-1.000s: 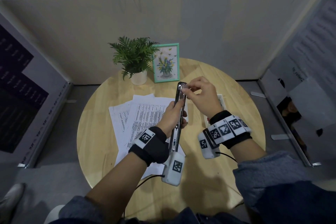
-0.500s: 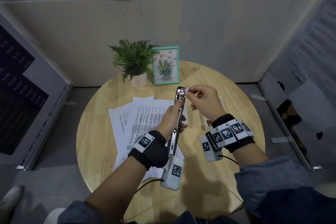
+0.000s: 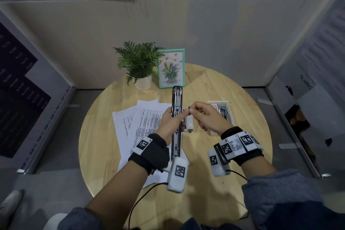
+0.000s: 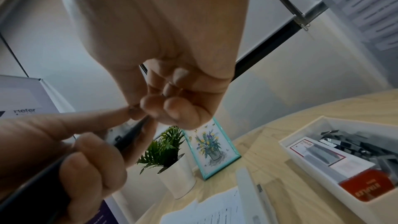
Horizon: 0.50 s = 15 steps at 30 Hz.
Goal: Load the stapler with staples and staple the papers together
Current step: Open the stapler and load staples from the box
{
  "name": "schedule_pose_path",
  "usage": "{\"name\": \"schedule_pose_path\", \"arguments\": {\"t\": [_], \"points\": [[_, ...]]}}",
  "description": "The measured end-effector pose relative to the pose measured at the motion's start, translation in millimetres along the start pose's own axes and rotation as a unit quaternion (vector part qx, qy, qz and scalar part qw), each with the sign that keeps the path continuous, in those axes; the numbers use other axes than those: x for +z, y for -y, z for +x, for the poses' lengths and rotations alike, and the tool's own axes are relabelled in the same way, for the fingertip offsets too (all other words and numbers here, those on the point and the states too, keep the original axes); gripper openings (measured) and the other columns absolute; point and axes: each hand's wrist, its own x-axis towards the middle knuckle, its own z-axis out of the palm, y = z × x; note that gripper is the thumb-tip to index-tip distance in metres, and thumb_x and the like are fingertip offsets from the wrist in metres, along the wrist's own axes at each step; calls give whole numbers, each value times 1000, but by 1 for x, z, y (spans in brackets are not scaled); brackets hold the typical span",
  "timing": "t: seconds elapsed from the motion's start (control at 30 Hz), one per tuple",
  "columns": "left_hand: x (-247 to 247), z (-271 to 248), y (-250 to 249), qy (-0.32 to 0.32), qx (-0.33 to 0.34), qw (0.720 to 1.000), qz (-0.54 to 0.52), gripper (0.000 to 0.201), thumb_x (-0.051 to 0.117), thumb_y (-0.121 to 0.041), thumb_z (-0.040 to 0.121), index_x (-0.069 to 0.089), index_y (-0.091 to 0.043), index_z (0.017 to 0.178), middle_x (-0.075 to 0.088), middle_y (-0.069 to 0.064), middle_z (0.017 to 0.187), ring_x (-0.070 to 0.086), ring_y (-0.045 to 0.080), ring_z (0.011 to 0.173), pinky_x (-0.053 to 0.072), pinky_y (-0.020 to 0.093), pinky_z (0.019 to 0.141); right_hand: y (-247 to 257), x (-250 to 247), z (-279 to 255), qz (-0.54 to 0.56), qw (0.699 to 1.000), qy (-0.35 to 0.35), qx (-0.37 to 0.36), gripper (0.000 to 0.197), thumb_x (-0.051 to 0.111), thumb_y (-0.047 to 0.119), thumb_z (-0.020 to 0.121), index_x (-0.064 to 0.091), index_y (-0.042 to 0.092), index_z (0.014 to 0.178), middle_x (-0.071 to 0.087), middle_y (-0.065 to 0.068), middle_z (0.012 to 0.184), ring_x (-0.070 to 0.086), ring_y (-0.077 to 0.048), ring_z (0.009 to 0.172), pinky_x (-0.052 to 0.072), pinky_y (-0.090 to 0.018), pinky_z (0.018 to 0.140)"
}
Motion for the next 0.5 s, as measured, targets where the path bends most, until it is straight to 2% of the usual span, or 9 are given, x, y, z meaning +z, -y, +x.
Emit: {"name": "schedule_pose_path", "arguments": {"t": [0.1,0.23,0.37,0.43,0.5], "points": [[0,0,2,0,17,1000,2,19,68,-14,85,49,-15,85,55,0,69,47,4,40,41,19,40,1,1,-2,4,1000,11,12,19,44,15,98,52,6,84,42,4,55,36,-13,37,32,-25,38],[-1,-1,7,-3,38,999,19,21,70,-14,83,50,-16,86,56,0,70,45,5,43,41,19,42,2,3,0,-2,999,3,53,22,47,18,96,53,12,75,42,-3,56,40,-14,39,36,-27,40],[-4,-1,9,-5,55,997,46,23,71,-11,81,50,-17,88,56,-1,71,45,7,46,40,22,45,3,4,1,-60,997,-32,44,23,54,25,92,60,4,86,51,-8,65,49,-15,41,41,-23,35],[-6,-2,9,5,63,996,57,24,71,-9,81,50,-18,87,56,0,71,45,8,47,40,24,47,2,2,3,-48,998,-33,34,17,57,18,91,62,2,89,55,-5,67,54,-15,45,50,-29,40],[-7,-3,10,13,66,996,63,23,71,-8,81,50,-17,87,56,0,71,45,8,46,40,22,46,3,1,4,-40,998,-25,28,13,58,11,90,63,0,85,56,-3,66,55,-10,46,53,-32,44]]}}
